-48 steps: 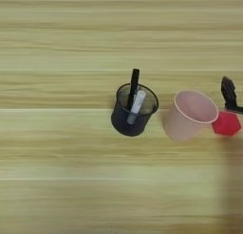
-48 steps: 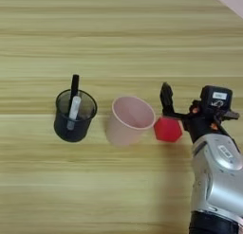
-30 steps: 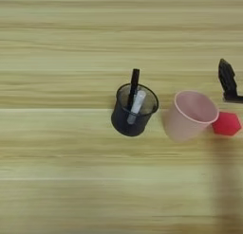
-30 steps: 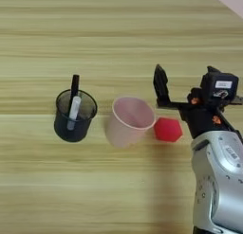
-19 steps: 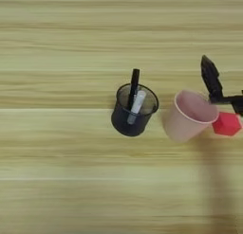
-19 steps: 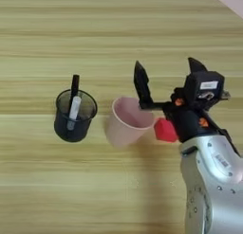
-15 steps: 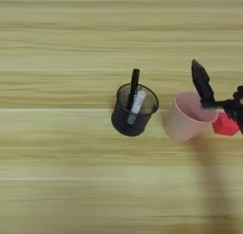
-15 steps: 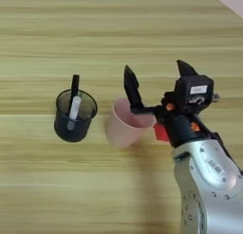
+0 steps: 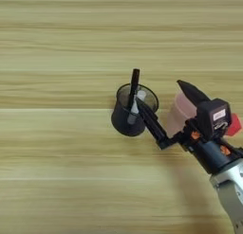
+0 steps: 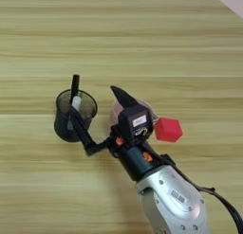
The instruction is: Move the objects on the table
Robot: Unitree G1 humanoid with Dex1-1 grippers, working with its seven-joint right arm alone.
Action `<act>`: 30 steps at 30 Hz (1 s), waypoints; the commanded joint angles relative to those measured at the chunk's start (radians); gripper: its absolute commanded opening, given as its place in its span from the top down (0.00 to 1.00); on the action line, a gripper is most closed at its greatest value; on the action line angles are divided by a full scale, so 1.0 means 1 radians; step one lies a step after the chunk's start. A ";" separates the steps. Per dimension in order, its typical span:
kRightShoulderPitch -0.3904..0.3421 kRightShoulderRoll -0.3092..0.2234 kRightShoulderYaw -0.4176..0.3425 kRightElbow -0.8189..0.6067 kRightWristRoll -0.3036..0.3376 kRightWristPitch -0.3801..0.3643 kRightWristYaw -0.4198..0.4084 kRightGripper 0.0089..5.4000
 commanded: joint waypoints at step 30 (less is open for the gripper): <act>0.130 0.015 0.098 0.029 -0.074 0.022 -0.032 0.01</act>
